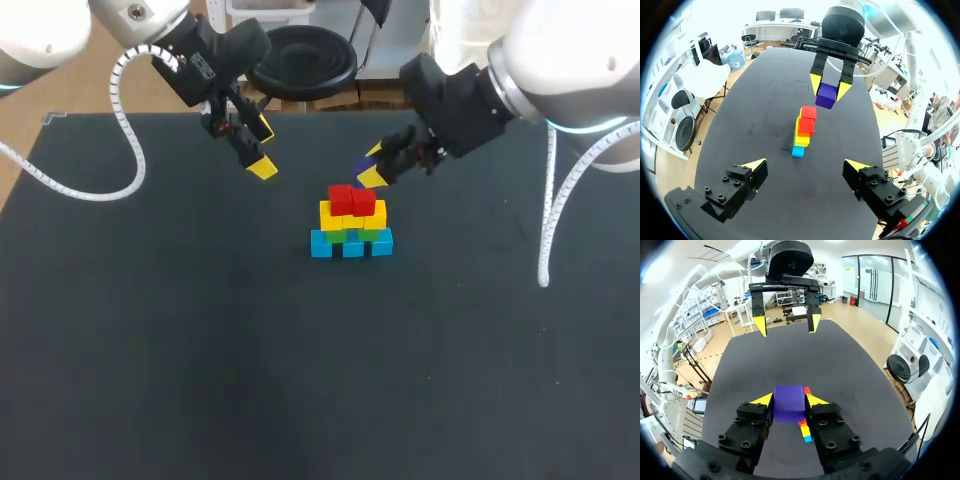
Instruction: Place the blue cubes, place green cubes on the blue cubes, place the yellow cubes on the green cubes, then place the red cubes on the yellow cubes, and place purple cube on the red cubes.
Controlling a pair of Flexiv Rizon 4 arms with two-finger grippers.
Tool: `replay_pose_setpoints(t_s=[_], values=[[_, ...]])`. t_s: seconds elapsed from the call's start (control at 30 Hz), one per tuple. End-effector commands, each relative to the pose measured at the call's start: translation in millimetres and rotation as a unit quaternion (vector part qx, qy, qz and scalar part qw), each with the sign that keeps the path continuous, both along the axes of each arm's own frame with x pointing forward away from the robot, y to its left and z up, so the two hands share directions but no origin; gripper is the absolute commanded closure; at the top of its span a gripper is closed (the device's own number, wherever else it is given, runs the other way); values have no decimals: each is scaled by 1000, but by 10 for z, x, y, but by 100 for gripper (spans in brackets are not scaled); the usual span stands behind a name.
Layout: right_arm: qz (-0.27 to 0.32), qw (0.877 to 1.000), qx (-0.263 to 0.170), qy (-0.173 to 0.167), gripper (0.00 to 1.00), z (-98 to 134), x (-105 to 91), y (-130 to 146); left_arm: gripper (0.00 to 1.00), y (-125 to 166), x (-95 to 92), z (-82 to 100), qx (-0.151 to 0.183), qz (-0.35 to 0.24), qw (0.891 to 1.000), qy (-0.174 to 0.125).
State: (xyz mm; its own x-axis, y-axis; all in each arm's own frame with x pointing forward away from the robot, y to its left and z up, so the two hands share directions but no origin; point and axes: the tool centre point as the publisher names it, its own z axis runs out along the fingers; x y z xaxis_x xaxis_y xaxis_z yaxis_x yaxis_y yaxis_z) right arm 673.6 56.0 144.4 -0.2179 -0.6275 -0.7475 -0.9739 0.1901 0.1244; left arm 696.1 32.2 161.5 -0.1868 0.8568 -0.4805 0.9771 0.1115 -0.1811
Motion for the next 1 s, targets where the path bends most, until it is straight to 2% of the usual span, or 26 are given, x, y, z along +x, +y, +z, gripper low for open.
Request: replay_pose_setpoints(t_s=[0.03, 0.37, 0.8, 1.0], values=[[-1, 1000, -1, 0, 100, 5, -3, -3, 0, 9, -7, -6, -1, 0, 1000, -1], [22, 1000, 7, -3, 100, -84, 12, 71, 0, 9, -7, -6, -1, 0, 1000, -1], [67, 996, 29, -58, 100, -181, 44, 82, 0, 9, -7, -6, -1, 0, 1000, -1], [64, 996, 33, -51, 100, -221, 67, 96, 0, 9, -7, -6, -1, 0, 1000, -1]])
